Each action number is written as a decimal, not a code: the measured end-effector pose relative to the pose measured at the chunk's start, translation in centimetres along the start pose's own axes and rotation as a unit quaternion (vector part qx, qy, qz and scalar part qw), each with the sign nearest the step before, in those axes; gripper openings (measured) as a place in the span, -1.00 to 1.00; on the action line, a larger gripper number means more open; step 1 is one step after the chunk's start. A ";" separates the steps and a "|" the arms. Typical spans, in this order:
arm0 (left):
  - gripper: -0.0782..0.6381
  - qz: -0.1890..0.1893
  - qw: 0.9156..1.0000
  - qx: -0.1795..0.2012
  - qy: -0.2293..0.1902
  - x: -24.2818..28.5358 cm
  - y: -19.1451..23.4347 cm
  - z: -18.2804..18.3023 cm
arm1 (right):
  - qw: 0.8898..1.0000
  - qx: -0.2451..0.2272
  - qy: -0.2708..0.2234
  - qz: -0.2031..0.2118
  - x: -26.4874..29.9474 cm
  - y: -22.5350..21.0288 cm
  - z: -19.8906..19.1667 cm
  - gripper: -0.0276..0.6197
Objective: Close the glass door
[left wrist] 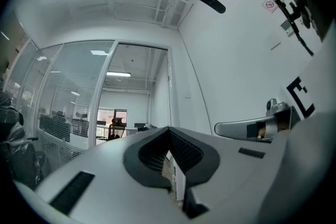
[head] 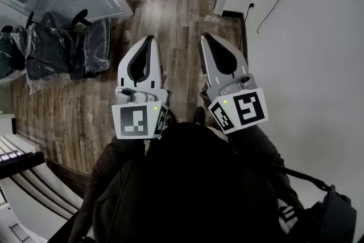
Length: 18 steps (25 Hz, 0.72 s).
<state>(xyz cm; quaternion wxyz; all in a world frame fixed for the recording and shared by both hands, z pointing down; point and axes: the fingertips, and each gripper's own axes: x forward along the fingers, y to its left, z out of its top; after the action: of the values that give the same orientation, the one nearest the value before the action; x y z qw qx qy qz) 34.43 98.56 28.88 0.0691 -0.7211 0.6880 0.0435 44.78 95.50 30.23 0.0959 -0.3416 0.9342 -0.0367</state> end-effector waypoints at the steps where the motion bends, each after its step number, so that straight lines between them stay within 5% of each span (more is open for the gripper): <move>1: -0.79 0.000 1.000 0.000 -0.001 0.0 -0.3 0.0 | 1.000 -0.001 0.000 0.000 -0.2 -0.1 0.0 -0.91; 13: -0.79 0.015 1.000 -0.012 0.013 -0.7 -1.1 -1.1 | 1.000 0.020 0.008 0.020 -0.9 -0.5 -0.7 -0.91; 18: -0.79 0.041 0.998 -0.007 0.040 4.8 -1.3 -3.7 | 0.999 0.037 0.022 0.031 2.5 -6.0 -2.5 -0.91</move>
<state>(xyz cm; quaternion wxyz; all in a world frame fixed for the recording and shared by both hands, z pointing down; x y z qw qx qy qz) 35.87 93.26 31.80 0.0346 -0.6941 0.7188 0.0217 46.18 89.28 33.08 0.0891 -0.3075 0.9443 -0.0757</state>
